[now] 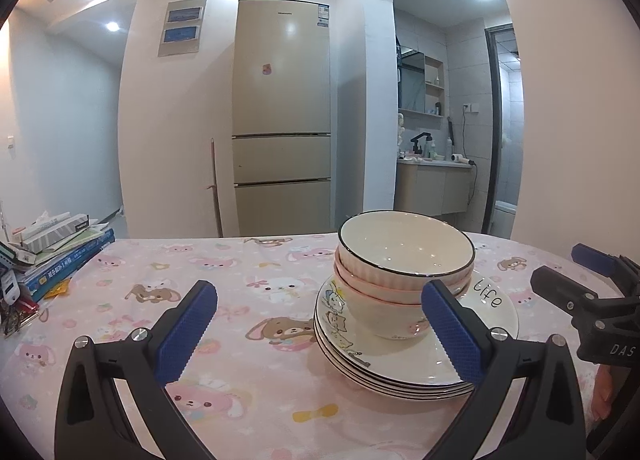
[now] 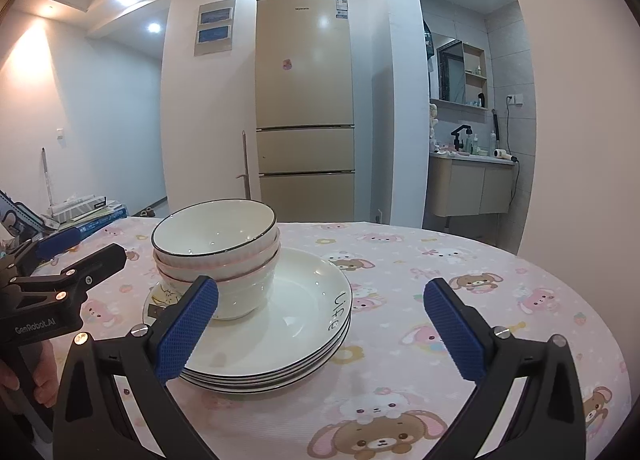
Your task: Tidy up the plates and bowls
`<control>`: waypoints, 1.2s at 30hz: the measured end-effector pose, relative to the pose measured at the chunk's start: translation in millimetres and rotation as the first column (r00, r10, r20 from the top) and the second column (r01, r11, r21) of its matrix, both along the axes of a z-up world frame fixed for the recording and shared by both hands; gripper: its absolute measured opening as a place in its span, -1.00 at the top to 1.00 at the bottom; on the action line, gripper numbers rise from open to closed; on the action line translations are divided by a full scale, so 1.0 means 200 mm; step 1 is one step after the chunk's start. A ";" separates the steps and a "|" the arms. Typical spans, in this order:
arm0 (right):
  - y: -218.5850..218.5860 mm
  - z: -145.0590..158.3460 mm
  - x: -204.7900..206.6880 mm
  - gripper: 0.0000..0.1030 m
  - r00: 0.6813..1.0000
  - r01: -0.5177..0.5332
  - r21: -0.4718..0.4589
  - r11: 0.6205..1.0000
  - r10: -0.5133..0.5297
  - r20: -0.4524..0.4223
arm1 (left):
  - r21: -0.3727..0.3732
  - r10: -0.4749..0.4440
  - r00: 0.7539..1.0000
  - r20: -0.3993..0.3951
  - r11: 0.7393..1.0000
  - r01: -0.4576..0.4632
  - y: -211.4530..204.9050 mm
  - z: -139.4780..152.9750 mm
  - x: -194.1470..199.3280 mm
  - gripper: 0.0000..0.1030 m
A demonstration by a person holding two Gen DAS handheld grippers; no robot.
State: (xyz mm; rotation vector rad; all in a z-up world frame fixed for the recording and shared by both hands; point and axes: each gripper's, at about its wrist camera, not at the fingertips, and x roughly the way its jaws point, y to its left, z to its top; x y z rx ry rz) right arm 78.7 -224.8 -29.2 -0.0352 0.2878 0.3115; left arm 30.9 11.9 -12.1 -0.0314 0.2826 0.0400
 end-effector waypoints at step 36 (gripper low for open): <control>-0.01 0.00 0.01 -0.99 1.000 0.000 -0.002 1.000 0.000 -0.008 | 0.008 -0.010 1.000 -0.002 1.000 0.010 0.00 0.00 -0.01 -1.00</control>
